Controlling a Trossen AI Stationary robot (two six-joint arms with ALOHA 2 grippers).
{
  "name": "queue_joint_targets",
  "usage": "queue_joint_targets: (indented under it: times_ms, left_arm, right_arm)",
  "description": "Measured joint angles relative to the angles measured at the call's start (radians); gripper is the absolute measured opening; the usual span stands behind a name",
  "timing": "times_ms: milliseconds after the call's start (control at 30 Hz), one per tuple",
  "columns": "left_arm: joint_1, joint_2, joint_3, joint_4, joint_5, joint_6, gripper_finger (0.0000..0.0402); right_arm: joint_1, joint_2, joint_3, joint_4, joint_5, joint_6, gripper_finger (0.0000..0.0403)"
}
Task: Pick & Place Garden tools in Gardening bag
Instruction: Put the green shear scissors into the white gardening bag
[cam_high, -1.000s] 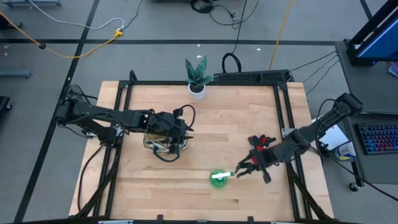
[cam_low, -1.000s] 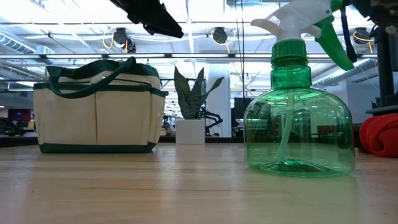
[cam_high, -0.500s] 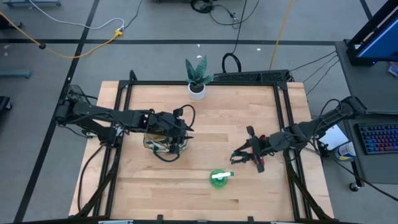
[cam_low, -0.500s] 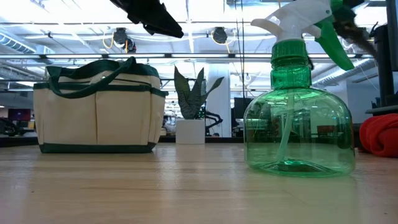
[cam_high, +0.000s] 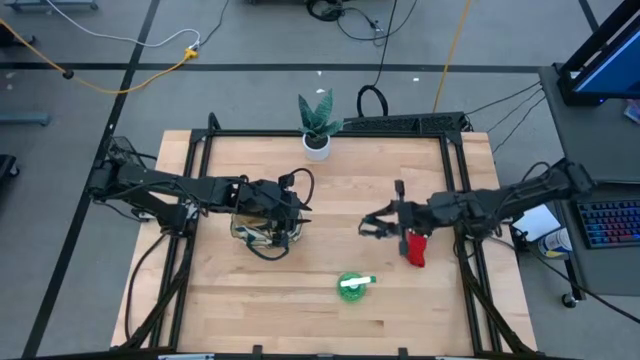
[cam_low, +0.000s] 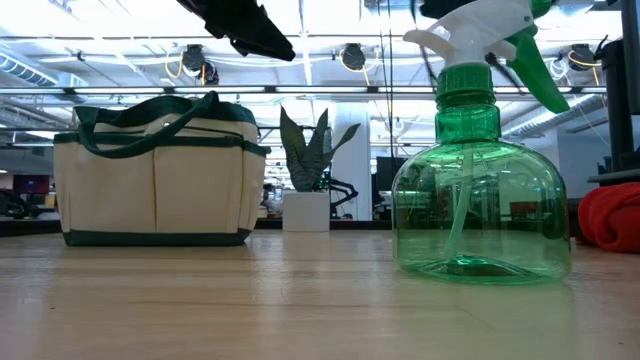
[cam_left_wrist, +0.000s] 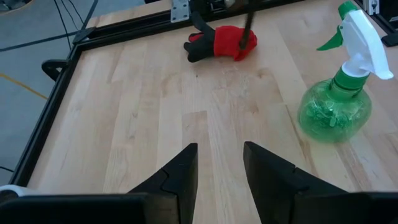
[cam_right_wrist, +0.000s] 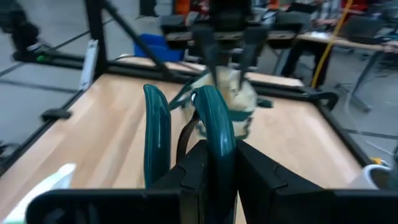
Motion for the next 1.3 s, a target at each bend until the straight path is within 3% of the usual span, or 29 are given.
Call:
queue_joint_targets:
  times_ms: [467,833,1067,1300]
  left_arm:
    - [0.000,0.000,0.000,0.051,-0.001,0.000,0.0131]
    - [0.018,0.000,0.000,0.139,-0.002,-0.028,0.0131]
    - [0.058,-0.006,0.000,0.075,-0.029,-0.039,0.0132]
    - [0.093,-0.061,0.002,0.050,-0.032,-0.199,0.0132]
  right_arm:
    - [-0.168,0.192,0.000,0.336,0.000,-0.057,0.0054]
    - [-0.191,0.216,0.000,0.374,0.007,-0.129,0.0054]
    - [-0.190,0.211,-0.001,0.406,0.003,-0.187,0.0054]
    - [-0.196,0.215,0.000,0.431,0.000,-0.127,0.0054]
